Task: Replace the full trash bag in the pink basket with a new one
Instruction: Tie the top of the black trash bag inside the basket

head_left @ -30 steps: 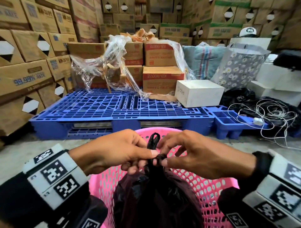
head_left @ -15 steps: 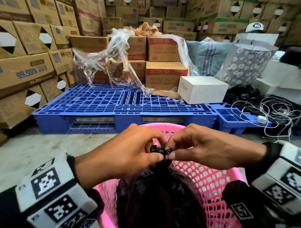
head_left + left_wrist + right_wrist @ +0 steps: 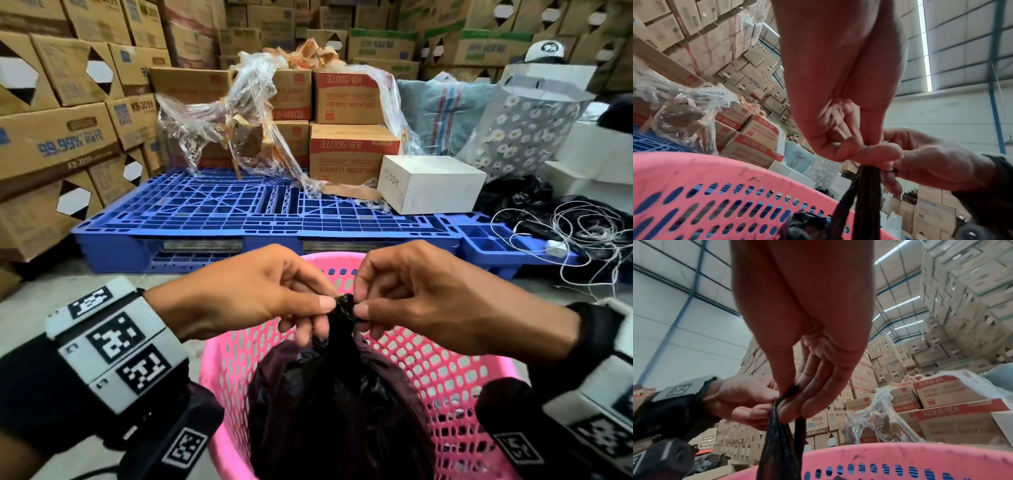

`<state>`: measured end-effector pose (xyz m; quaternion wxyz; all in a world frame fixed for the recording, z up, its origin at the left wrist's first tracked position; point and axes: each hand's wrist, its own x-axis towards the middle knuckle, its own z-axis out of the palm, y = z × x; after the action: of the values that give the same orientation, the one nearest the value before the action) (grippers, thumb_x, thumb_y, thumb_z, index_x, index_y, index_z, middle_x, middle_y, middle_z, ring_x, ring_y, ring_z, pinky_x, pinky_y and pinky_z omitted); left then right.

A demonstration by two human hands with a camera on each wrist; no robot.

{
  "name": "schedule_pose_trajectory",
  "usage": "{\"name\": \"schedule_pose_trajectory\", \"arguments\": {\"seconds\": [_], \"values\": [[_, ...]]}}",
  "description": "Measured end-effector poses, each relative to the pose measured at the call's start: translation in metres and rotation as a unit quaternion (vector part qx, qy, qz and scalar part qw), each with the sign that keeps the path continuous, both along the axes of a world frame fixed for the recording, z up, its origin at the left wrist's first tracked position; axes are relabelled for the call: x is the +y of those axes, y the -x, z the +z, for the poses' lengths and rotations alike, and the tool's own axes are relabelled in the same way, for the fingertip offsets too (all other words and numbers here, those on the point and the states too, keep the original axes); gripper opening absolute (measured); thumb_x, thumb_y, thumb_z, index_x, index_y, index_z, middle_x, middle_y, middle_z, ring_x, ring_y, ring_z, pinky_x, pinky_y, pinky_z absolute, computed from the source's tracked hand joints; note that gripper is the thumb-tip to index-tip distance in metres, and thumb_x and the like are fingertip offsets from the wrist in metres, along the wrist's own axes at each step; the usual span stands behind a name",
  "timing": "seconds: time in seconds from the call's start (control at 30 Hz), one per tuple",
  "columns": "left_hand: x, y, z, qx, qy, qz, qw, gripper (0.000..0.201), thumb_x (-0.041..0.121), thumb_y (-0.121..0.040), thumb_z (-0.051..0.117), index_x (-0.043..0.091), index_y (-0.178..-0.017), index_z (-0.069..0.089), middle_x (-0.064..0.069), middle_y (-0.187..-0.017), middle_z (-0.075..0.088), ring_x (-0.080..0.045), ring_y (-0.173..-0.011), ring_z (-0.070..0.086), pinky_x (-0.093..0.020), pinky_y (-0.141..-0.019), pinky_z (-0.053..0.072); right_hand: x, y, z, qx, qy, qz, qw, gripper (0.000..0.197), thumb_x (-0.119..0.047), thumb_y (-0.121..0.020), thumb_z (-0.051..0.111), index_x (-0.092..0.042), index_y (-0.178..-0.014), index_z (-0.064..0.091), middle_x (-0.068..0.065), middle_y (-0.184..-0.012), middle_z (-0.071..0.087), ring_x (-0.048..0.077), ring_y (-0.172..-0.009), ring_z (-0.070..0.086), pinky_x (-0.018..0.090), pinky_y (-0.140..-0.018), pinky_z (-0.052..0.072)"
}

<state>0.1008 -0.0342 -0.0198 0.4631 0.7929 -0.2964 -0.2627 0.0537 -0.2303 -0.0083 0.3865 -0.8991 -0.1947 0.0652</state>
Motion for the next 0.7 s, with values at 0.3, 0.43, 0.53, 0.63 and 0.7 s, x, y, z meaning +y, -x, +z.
{"name": "schedule_pose_trajectory", "arguments": {"seconds": [0.3,0.43,0.53,0.63,0.7], "values": [[0.016,-0.013,-0.02,-0.175,-0.337,0.013,0.925,0.016,0.001,-0.082,0.052,0.006,-0.078,0.066,-0.013,-0.069,0.074,-0.019,-0.053,0.07,-0.031,-0.053,0.057,-0.028,-0.007,-0.016,0.111,0.299,0.012,0.948,0.028,0.004,-0.07,0.045,-0.01,-0.075,0.07,0.004,-0.065,0.072,0.009,-0.052,0.061,0.024,-0.056,0.052],[0.007,-0.013,-0.01,-0.245,-0.274,0.053,0.929,0.014,0.006,-0.084,0.059,0.011,-0.079,0.07,-0.002,-0.063,0.071,-0.017,-0.06,0.068,-0.025,-0.06,0.055,-0.035,-0.016,-0.009,0.027,0.258,-0.014,0.966,0.02,0.0,-0.076,0.055,-0.013,-0.072,0.069,0.006,-0.065,0.075,0.01,-0.053,0.066,0.025,-0.056,0.055],[0.004,-0.013,0.008,-0.089,-0.073,0.089,0.989,0.009,0.003,-0.086,0.061,0.0,-0.088,0.07,-0.014,-0.071,0.073,-0.021,-0.06,0.068,-0.022,-0.053,0.054,-0.036,-0.021,0.002,-0.012,0.066,-0.015,0.998,0.009,-0.004,-0.081,0.067,-0.011,-0.076,0.069,0.011,-0.068,0.074,0.016,-0.06,0.069,0.023,-0.058,0.053],[-0.008,-0.006,0.01,-0.028,-0.025,0.032,0.999,0.021,0.002,-0.086,0.061,0.01,-0.104,0.068,-0.015,-0.069,0.071,-0.018,-0.055,0.065,-0.02,-0.051,0.051,-0.021,-0.017,0.003,-0.03,-0.013,0.024,0.999,0.005,-0.002,-0.082,0.067,-0.007,-0.079,0.068,0.015,-0.073,0.074,0.02,-0.066,0.07,0.026,-0.063,0.055],[-0.02,-0.006,0.006,-0.026,-0.056,-0.034,0.997,0.017,0.002,-0.087,0.06,0.014,-0.097,0.067,-0.009,-0.067,0.068,-0.015,-0.053,0.063,-0.018,-0.052,0.049,-0.013,-0.017,0.0,-0.044,-0.032,0.045,0.997,0.006,-0.002,-0.082,0.066,-0.007,-0.081,0.067,0.015,-0.075,0.074,0.023,-0.068,0.07,0.034,-0.068,0.057]]}}
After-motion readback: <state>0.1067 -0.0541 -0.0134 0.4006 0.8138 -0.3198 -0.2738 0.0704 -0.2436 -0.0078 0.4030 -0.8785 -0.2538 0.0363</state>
